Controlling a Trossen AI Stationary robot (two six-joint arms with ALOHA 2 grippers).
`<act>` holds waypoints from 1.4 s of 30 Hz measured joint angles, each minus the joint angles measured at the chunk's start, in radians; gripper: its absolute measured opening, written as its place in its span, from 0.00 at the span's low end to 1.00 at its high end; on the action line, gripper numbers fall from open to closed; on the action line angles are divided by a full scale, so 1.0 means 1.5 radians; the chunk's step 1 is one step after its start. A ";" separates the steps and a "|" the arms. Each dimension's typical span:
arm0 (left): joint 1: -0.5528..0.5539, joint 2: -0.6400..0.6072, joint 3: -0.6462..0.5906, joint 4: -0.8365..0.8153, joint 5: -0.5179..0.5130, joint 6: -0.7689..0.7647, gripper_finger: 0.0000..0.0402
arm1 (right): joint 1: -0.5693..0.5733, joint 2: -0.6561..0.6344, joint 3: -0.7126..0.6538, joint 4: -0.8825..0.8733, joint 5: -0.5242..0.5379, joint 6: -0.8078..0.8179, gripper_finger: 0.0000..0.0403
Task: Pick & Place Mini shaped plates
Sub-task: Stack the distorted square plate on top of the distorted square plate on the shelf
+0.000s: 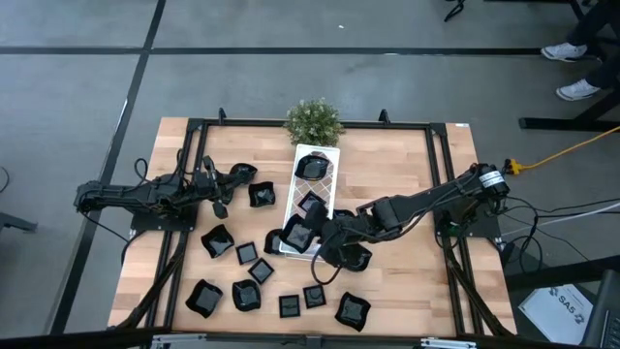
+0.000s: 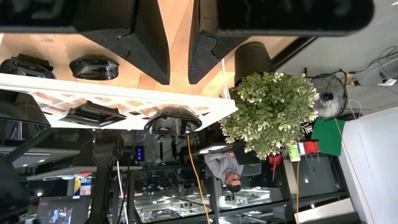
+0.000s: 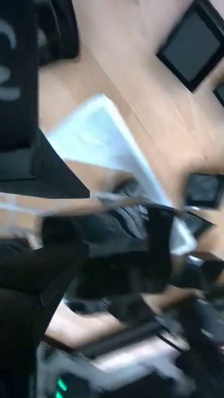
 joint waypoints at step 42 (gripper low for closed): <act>0.000 0.000 0.000 0.000 0.000 0.000 0.13 | 0.143 -0.141 -0.214 -0.024 -0.033 0.571 0.31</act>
